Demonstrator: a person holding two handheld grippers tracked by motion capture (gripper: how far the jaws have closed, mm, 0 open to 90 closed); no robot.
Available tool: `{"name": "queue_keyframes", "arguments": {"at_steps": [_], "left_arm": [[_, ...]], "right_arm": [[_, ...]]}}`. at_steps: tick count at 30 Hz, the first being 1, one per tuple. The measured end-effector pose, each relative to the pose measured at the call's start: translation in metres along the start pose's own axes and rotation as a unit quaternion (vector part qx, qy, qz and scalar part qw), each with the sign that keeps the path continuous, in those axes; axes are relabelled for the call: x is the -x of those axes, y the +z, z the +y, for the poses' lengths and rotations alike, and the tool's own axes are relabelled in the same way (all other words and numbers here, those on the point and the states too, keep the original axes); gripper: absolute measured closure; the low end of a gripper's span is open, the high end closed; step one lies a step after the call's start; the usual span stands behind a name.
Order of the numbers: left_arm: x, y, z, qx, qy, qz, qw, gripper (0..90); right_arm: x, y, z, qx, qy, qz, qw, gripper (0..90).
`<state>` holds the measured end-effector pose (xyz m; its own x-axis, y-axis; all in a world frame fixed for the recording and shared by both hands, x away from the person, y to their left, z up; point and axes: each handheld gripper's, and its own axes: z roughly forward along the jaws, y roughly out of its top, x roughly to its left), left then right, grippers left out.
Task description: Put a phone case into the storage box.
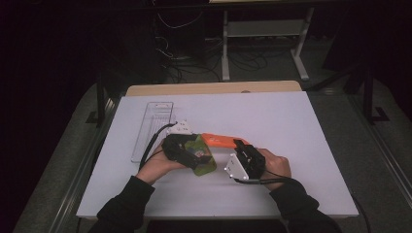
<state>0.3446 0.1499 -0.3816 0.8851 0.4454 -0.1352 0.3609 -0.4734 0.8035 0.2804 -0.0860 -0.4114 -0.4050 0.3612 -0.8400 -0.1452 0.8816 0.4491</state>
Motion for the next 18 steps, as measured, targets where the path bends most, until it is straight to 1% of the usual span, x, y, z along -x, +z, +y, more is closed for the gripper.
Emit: {"name": "queue_keyframes", "arguments": {"at_steps": [1,2,4,5,6,7,8,9,10,14,17,18], "left_arm": [[0.001,0.001,0.000,0.005,-0.005,-0.001,1.0000,0.0],[0.001,0.001,0.000,0.008,-0.011,0.000,0.9999,0.0],[0.000,0.001,0.000,0.004,-0.002,0.003,1.0000,0.0],[0.000,0.001,0.000,0.005,-0.006,0.002,1.0000,0.0],[-0.001,0.001,0.000,0.004,-0.004,0.003,1.0000,0.0],[-0.001,0.001,0.000,0.005,-0.002,0.003,1.0000,0.0],[-0.001,0.001,0.000,0.006,-0.004,0.004,1.0000,0.0],[-0.001,0.000,0.000,0.005,-0.001,0.004,1.0000,0.0],[0.000,0.000,0.000,0.004,-0.006,0.005,1.0000,0.0],[0.000,0.000,0.000,0.002,-0.005,0.004,1.0000,0.0],[-0.001,0.000,0.000,0.000,-0.001,0.005,1.0000,0.0],[-0.001,0.000,0.000,-0.001,-0.001,0.004,1.0000,0.0]], "right_arm": [[0.002,0.000,-0.001,-0.001,0.013,0.002,0.9999,82.0],[0.004,0.000,-0.001,-0.003,0.021,0.006,0.9998,82.0],[0.007,0.000,-0.003,-0.004,0.038,0.011,0.9992,82.0],[0.007,-0.001,-0.003,-0.012,0.069,0.020,0.9974,82.0],[0.008,0.000,-0.003,-0.013,0.078,0.023,0.9966,82.0],[0.009,0.000,-0.004,-0.013,0.095,0.023,0.9951,82.0],[0.009,0.000,-0.004,-0.016,0.110,0.028,0.9933,82.0],[0.011,0.001,-0.005,-0.017,0.118,0.030,0.9925,82.0],[0.012,0.001,-0.006,-0.019,0.128,0.035,0.9910,82.0],[0.017,0.002,-0.009,-0.023,0.155,0.048,0.9864,82.0],[0.021,0.003,-0.012,-0.024,0.175,0.057,0.9826,82.0],[0.022,0.004,-0.012,-0.021,0.190,0.059,0.9798,82.0]]}}
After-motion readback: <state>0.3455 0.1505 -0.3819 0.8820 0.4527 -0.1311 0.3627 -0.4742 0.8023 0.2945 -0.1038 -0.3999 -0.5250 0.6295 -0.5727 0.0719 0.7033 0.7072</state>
